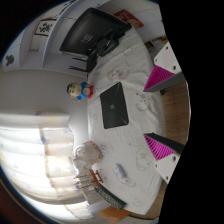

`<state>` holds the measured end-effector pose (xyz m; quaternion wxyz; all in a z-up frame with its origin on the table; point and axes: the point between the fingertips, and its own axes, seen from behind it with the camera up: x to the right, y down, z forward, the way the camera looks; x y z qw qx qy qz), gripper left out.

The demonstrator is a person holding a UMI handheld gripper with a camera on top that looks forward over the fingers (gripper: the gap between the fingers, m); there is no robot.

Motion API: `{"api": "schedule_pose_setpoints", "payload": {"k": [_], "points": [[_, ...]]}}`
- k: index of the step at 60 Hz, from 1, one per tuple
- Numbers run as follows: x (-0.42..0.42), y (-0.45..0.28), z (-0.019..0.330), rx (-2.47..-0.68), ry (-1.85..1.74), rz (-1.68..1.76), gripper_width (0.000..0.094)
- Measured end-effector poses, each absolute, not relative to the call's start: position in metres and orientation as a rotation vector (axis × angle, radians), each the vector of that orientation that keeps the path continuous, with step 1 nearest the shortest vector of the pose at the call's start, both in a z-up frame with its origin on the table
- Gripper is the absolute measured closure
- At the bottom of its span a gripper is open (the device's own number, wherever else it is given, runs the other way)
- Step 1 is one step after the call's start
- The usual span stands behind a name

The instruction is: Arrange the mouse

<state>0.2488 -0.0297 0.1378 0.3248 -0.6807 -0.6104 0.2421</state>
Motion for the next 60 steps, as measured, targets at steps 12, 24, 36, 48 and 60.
{"api": "schedule_pose_setpoints", "payload": {"k": [12,24,36,48,60], "points": [[0.243,-0.040,0.133,-1.783,-1.592,0.643,0.0081],[0.235,-0.095,0.131,-1.754,-1.614,0.677,0.0081],[0.231,-0.181,0.132,-1.716,-1.656,0.722,0.0080],[0.230,-0.260,0.127,-1.692,-1.695,0.751,0.0082],[0.225,-0.336,0.119,-1.675,-1.704,0.800,0.0081]]}}
